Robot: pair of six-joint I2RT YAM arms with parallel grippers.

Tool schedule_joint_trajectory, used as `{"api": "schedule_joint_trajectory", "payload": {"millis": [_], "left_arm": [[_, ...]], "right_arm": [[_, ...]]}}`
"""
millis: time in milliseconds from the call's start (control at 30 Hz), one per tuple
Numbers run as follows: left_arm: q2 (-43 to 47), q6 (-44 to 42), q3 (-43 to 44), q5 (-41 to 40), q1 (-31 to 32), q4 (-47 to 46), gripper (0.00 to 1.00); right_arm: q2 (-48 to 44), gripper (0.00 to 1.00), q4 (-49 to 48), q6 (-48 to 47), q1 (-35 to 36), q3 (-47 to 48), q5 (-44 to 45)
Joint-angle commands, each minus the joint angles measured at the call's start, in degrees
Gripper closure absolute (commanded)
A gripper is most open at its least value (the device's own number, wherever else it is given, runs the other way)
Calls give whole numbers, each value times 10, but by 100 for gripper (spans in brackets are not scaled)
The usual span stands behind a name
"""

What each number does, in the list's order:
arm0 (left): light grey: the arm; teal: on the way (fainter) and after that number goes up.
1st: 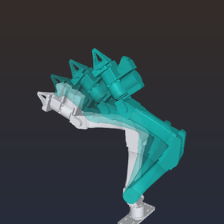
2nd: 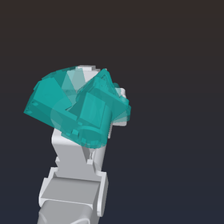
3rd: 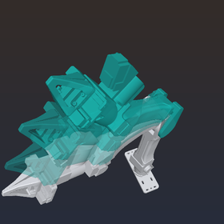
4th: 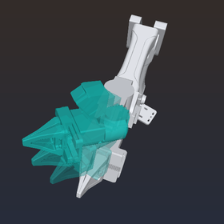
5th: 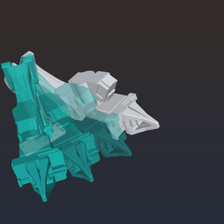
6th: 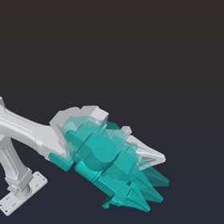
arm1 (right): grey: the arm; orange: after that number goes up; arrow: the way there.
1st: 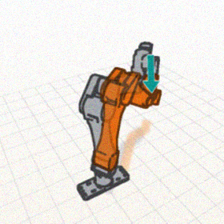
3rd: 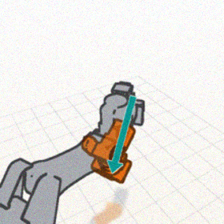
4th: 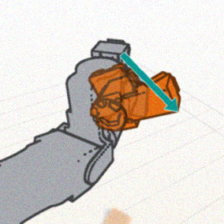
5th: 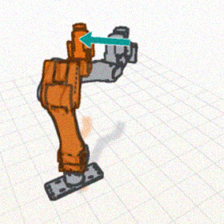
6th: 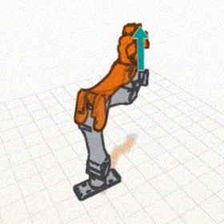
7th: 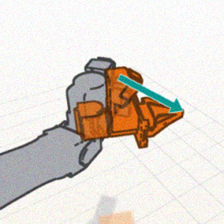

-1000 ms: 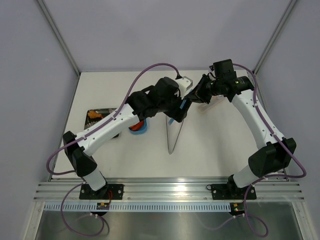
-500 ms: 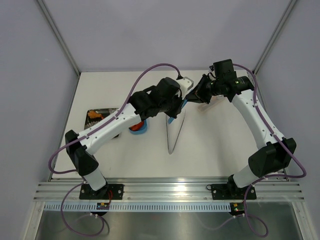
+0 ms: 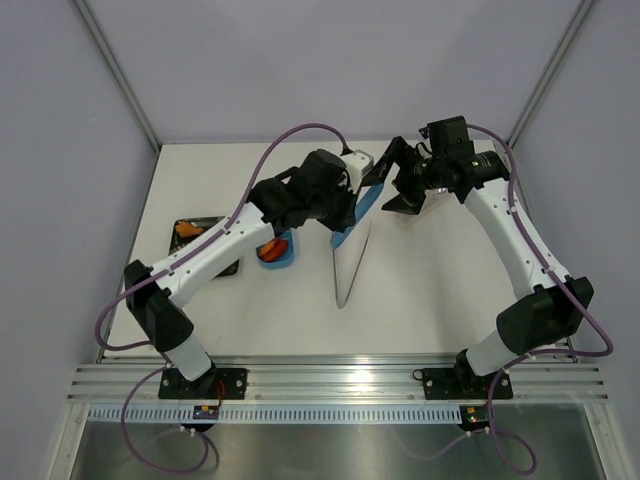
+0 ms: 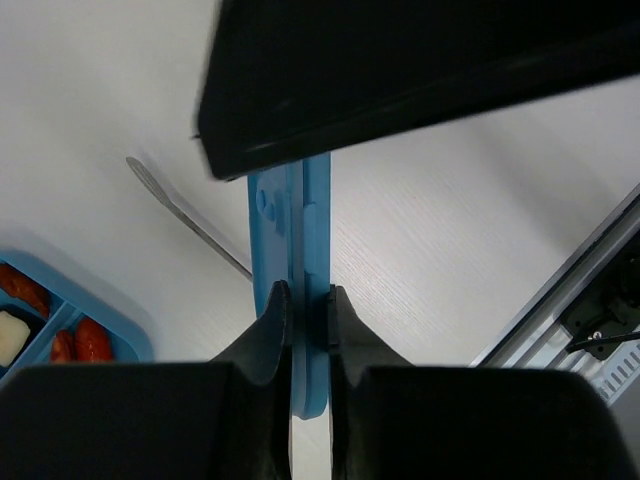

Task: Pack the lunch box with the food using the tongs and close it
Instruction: Close the box lid on the packing box.

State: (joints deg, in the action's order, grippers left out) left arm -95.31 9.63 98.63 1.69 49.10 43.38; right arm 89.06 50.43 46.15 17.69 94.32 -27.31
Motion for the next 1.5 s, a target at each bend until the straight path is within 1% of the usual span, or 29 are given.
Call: {"api": "schedule_joint_trajectory", "payload": {"millis": [0, 133, 200, 233, 300, 333, 367, 400, 467, 500, 533, 567, 600, 667, 700, 800, 900, 933, 1000, 1067, 1100, 1167, 1200, 1467], "left_arm": [[50, 37, -20, 84, -46, -51, 100], [65, 63, -40, 136, -76, -73, 100], [75, 80, -50, 166, -88, -81, 100], [79, 88, -64, 175, -103, -94, 100], [97, 118, -84, 213, -124, -113, 100], [102, 131, -107, 228, -150, -135, 100], [111, 144, -121, 260, -165, -150, 100], [123, 177, -135, 280, -197, -166, 100], [136, 213, -182, 333, -231, -215, 100], [146, 255, -199, 354, -265, -234, 100], [153, 281, -221, 376, -282, -288, 100], [159, 309, -271, 411, -300, -324, 100], [172, 363, -296, 426, -332, -385, 100], [180, 409, -357, 451, -362, -429, 100], [182, 443, -374, 455, -387, -462, 100], [186, 483, -425, 459, -429, -493, 100], [186, 526, -473, 461, -459, -529, 100], [186, 537, -484, 464, -465, -564, 100], [180, 559, -502, 473, -480, -603, 100], [167, 560, -515, 476, -486, -609, 100], [159, 552, -515, 480, -490, -596, 100], [152, 556, -529, 487, -490, -609, 100], [149, 558, -534, 488, -507, -616, 100], [122, 524, -555, 491, -528, -613, 100]], "right_arm": [[-13, 7, 10, -14, 5, 31, 15], [-23, 7, 20, -15, 6, 34, 35], [-28, 6, 35, -26, 6, 53, 53], [-35, 6, 56, -31, 5, 60, 86], [-44, 5, 77, -47, 4, 79, 123], [-55, 5, 91, -50, 4, 82, 156], [-61, 5, 97, -54, 4, 83, 170], [-66, 5, 101, -57, 2, 82, 181], [-79, 5, 109, -60, 2, 69, 201], [-84, 5, 109, -61, 1, 62, 205], [-92, 5, 108, -59, 0, 55, 207], [-94, 5, 107, -59, 0, 41, 207], [-99, 5, 106, -56, 0, 33, 204], [-105, 5, 102, -50, 0, 15, 202], [-109, 5, 103, -48, 0, 10, 203], [-118, 5, 100, -46, 1, 0, 202], [-121, 5, 101, -46, 1, -1, 205], [-121, 5, 100, -46, 1, -2, 204], [-121, 5, 101, -46, 1, -1, 201], [-121, 5, 101, -45, 0, -4, 200], [-121, 5, 102, -45, 0, -4, 198], [-122, 5, 103, -44, 0, -7, 198], [-124, 5, 103, -44, 1, -8, 198], [-122, 5, 97, -45, 0, -20, 190]]}}
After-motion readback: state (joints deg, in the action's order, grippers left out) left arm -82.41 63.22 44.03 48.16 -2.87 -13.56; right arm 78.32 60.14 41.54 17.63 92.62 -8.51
